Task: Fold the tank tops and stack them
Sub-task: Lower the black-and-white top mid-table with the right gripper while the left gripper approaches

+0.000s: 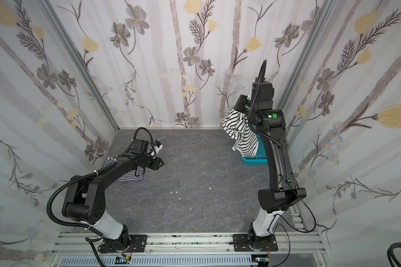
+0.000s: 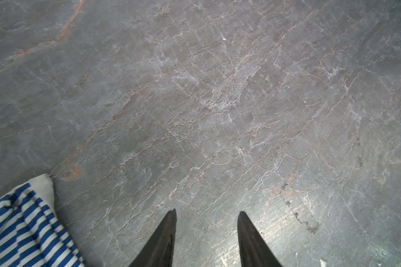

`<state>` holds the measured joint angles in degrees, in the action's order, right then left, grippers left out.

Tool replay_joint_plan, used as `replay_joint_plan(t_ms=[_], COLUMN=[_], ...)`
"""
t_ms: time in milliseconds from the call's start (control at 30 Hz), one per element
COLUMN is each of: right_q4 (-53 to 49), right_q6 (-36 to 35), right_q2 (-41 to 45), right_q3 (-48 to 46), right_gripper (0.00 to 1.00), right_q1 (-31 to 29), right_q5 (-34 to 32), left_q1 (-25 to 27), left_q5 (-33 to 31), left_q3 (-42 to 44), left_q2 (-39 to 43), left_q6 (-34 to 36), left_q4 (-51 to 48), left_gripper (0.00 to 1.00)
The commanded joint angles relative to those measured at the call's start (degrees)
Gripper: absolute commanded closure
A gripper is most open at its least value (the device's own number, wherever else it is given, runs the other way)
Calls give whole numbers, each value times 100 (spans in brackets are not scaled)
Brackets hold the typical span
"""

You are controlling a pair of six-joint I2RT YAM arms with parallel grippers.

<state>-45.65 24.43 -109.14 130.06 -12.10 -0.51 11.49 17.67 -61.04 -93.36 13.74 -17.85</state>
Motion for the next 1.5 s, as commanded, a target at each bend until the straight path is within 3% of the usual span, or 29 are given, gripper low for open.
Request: replay_joint_plan(t_ms=[0,300,600,767,867,1000,1067,1233,1467], right_q4=[162,265,660,410,487,1363,1451,1450,1577], right_q6=[18,196,355,-31,-199,-173,-103,171,403], right_q2=[-3,-914,-2071,-1993,-1371,-173,21,-389,-1175], right_q3=[-14,-285,-411,-501,-1311,-2976,-3392,-3900,-4190], right_gripper=[100,100,100,100,100,100,100,100,100], right_q1=[-417,-1654,-2260,-2765,-3001,-2954,-2827,-2254,-1763], right_q5=[69,55,641,722,403,320,169,100,-731], left_q1=[-110,-350,-411,-476,-549,-560,-560,-404,383], left_q5=[77,162,130,-61,-66,-3,54,307,379], left_q3=[-53,132,368,336,265,135,55,-51,388], left_q2=[54,210,432,433,348,168,59,-123,115], left_q6=[-30,80,242,279,279,271,229,161,577], left_q4=[151,159,151,159,159,159,159,150,132], left_gripper=[55,55,54,55,55,55,54,54,53])
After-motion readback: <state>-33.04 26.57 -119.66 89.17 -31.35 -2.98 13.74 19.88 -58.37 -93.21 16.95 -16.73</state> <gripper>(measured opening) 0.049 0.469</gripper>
